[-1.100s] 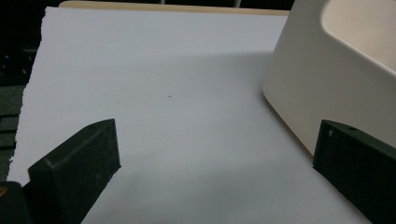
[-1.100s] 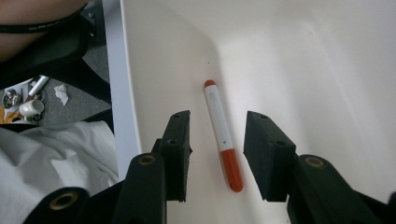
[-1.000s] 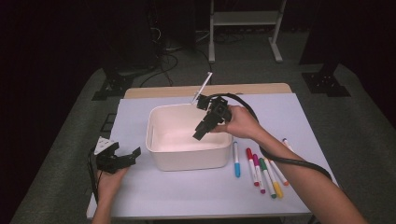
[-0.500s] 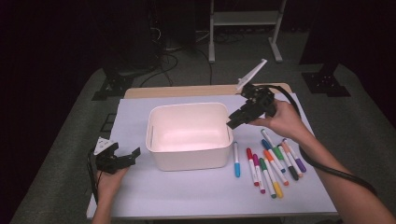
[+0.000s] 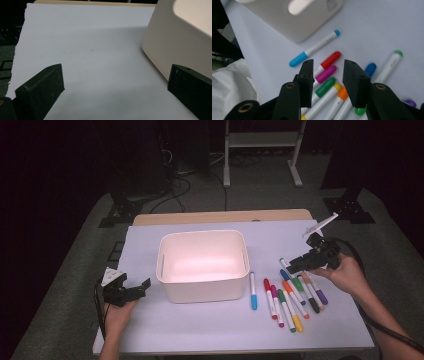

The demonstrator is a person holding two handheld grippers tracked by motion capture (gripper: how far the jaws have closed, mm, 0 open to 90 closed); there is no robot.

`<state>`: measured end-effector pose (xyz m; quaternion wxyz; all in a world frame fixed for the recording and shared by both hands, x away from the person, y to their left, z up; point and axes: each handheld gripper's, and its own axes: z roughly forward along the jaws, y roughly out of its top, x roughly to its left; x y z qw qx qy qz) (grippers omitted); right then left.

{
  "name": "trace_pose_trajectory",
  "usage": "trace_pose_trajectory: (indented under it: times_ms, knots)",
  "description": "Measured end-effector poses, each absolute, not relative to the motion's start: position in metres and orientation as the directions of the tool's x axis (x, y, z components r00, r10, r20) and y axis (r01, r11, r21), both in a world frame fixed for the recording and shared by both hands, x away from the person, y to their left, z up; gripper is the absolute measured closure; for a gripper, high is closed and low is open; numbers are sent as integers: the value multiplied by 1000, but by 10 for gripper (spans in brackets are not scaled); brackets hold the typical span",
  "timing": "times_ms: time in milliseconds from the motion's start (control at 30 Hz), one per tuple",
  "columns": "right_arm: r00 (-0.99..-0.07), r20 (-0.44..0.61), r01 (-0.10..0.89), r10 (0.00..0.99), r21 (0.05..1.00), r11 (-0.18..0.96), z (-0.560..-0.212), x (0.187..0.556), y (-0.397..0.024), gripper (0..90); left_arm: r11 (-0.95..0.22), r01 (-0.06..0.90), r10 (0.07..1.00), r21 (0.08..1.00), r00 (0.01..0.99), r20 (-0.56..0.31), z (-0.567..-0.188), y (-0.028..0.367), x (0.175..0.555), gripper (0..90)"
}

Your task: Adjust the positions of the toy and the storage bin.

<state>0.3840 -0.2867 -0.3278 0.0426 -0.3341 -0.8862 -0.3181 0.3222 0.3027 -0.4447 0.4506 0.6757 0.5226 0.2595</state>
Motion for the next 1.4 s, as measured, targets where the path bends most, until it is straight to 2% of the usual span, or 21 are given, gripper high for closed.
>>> trace_pose_trajectory:
  times_ms: [267,500,900,1233,1400]
  knots:
    - [-704,317,698,636,478,533,-377,378,-320,590,-48,477,940,878,318,-121,-445,301,322,0]
    - [-655,329,739,680,465,487,-397,372,-343,584,-51,477,940,877,320,-119,-445,301,322,0]
    - [-579,315,790,752,448,420,-418,370,-376,594,-53,478,941,877,317,-116,-445,301,322,0]
    - [-563,267,795,782,435,423,-431,372,-376,633,-52,483,940,874,319,-120,-446,301,323,0]
    - [-568,209,785,796,427,448,-430,374,-371,669,-54,482,940,875,319,-118,-446,301,323,0]
